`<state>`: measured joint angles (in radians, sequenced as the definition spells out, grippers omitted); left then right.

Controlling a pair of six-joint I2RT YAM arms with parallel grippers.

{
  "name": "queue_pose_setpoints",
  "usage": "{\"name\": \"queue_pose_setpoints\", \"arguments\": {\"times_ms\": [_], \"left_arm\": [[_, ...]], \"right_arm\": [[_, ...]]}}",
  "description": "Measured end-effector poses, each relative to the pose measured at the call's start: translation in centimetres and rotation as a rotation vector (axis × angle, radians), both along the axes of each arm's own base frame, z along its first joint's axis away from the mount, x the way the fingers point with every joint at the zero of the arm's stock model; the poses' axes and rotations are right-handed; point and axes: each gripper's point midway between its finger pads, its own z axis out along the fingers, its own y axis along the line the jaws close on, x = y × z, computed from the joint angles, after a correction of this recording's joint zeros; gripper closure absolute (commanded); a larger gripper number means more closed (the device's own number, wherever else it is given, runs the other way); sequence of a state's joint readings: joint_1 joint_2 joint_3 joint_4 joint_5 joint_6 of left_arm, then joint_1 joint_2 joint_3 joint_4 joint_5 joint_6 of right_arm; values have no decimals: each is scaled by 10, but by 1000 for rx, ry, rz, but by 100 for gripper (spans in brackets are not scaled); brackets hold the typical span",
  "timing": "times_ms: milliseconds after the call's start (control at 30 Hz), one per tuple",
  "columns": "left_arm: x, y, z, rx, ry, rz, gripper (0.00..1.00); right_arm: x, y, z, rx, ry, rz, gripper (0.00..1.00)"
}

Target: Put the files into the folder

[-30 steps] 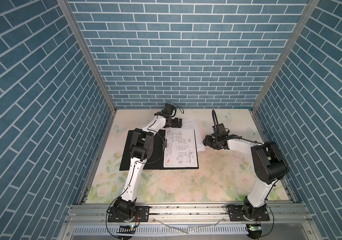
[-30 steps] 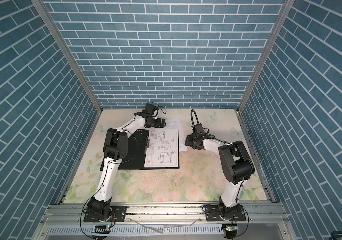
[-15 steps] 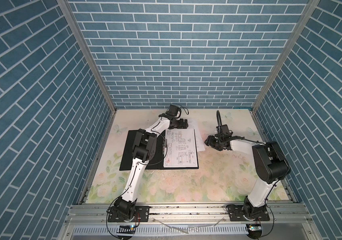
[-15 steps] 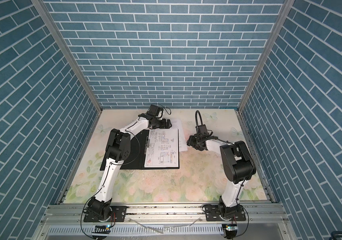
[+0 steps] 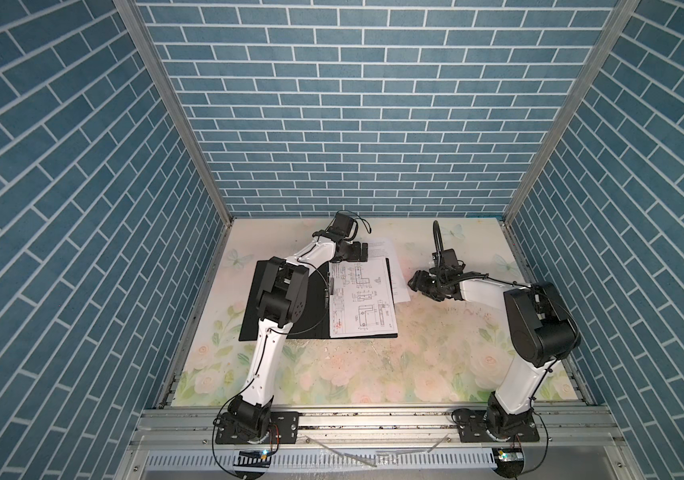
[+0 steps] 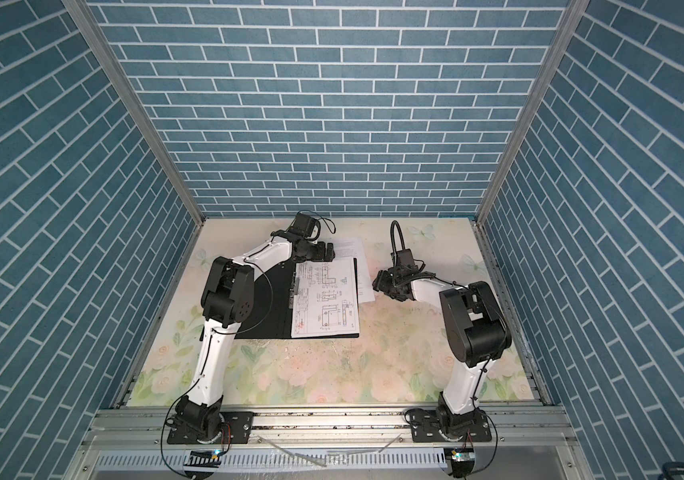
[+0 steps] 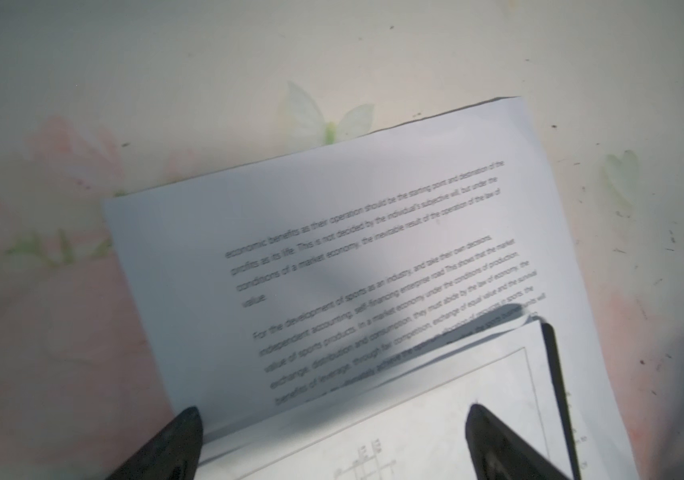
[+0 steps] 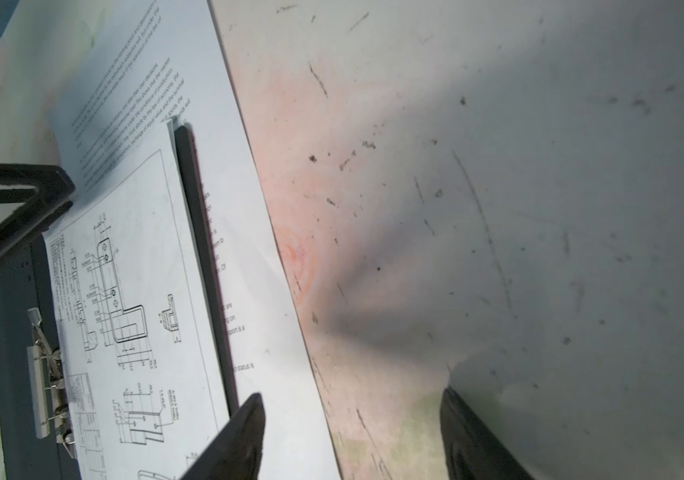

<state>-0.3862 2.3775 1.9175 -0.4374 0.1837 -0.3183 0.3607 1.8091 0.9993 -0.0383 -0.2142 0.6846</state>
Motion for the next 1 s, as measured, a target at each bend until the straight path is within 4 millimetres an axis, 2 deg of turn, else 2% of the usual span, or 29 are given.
{"name": "queue_pose_setpoints", "arguments": {"times_ms": [167, 300, 533, 600, 1000], "left_arm": [[6, 18, 0, 15, -8, 38, 0], [9, 24, 1, 22, -8, 48, 0], [27, 8, 8, -16, -21, 10, 0], [28, 6, 2, -21, -4, 2, 0], [27, 1, 1, -45, 10, -9, 0]], "right_arm": [[3, 2, 0, 7, -9, 2, 33], [4, 4, 0, 20, -12, 0, 34], [5, 4, 0, 26, -10, -6, 34], [5, 5, 0, 27, -11, -5, 34], [8, 8, 1, 43, -8, -3, 33]]}}
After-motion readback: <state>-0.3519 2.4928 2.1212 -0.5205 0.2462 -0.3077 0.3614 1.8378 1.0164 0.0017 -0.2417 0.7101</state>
